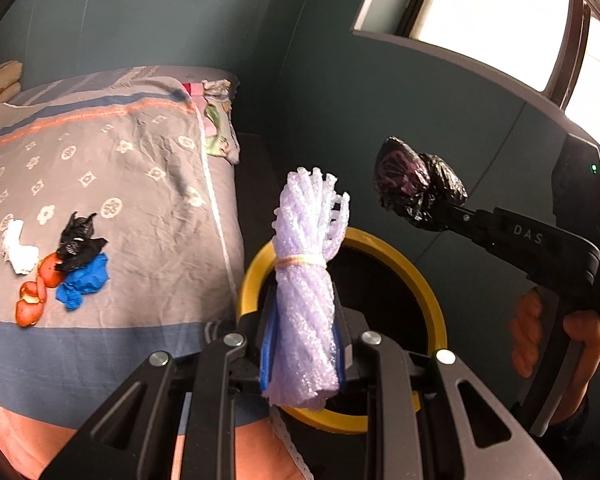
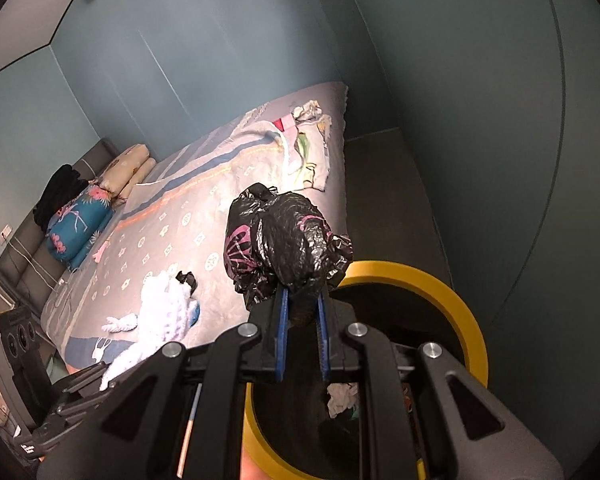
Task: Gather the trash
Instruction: 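Open the left gripper over the bin while the right gripper opens too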
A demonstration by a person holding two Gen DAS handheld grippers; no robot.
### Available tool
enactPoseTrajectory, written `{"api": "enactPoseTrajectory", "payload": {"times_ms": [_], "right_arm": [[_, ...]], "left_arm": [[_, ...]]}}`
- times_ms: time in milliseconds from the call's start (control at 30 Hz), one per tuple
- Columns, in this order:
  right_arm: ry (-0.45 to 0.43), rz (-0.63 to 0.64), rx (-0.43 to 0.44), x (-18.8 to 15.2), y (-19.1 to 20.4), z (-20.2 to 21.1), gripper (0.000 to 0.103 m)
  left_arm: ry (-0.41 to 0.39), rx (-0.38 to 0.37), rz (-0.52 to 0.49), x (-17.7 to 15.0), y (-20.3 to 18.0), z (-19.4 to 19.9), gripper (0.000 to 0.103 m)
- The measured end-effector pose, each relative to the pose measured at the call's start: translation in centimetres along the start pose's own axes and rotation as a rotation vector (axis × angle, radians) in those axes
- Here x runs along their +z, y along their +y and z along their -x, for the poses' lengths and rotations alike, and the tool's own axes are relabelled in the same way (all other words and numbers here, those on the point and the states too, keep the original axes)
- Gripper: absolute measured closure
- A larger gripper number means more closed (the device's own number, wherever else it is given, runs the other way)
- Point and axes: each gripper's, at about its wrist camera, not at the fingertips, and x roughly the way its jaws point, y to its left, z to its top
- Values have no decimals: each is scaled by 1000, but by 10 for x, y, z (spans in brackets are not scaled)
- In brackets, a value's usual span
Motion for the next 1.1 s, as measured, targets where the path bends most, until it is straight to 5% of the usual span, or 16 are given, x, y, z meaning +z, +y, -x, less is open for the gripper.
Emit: {"api": "enactPoseTrajectory", "payload": {"times_ms": [733, 1100], "right_arm": [[45, -72, 4, -11, -32, -13, 85], [9, -115, -28, -8, -40, -5, 66]], "left_arm": [[122, -62, -46, -9, -22, -40, 80], [73, -67, -12, -6, -11, -26, 37]]}}
